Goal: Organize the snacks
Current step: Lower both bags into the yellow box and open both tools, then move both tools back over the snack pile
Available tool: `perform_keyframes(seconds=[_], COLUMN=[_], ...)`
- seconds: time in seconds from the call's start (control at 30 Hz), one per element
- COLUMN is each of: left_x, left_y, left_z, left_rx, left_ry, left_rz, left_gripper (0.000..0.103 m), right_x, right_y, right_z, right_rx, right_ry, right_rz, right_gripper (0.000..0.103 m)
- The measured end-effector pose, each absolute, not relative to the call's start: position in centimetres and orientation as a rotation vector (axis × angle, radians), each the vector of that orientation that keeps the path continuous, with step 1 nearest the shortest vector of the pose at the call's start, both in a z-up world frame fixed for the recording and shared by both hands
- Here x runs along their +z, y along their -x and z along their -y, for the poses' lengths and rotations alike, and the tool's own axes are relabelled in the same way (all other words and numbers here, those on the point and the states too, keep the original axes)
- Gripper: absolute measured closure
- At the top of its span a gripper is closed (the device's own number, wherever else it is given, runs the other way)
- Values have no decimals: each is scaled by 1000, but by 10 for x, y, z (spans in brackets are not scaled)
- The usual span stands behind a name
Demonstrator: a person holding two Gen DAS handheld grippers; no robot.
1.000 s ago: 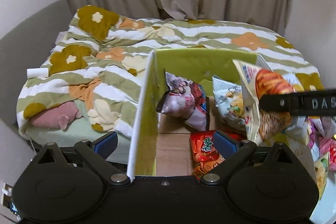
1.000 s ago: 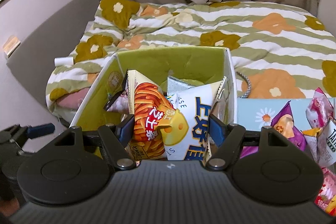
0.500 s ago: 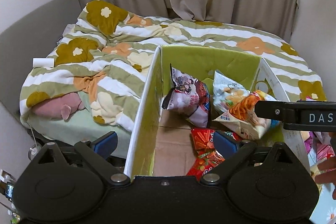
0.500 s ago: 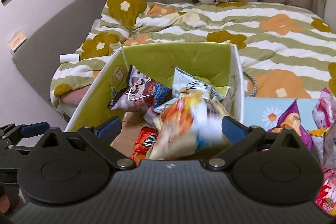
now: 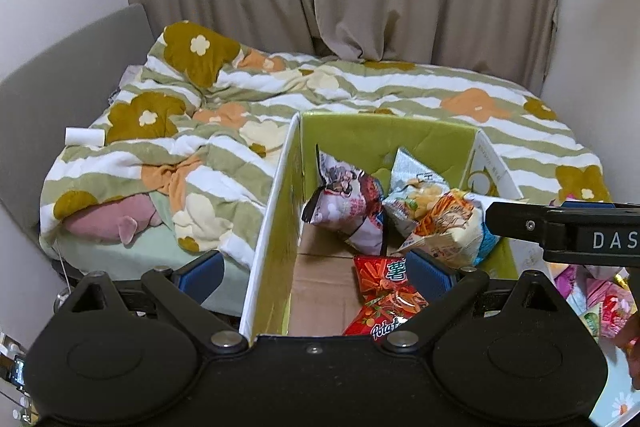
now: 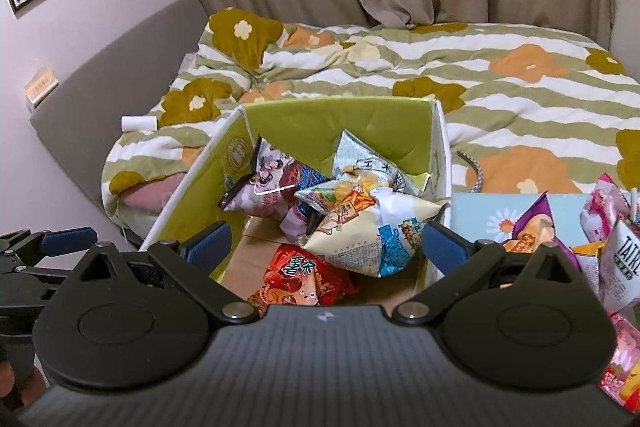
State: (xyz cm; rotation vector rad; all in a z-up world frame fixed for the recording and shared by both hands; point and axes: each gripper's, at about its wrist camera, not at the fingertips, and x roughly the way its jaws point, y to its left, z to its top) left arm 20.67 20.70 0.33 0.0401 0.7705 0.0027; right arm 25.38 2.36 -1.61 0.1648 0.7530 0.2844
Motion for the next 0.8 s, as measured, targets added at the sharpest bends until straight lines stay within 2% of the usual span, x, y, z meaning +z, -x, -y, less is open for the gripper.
perform_keyframes(seconds=[0.5,0.8], left_x=[36,27], left_y=[-173,-146], left_z=[-180,-120], left_rx=[-181,-322], left_ry=[-65,-78], left_rz=[-687,-693], left_gripper=[2,2], right_x=[29,20], right_y=[-191,-146], right_z=[9,78], right_rx=[142,0], right_ry=[-174,-207], right_rz=[-667,-695], right_gripper=[0,0])
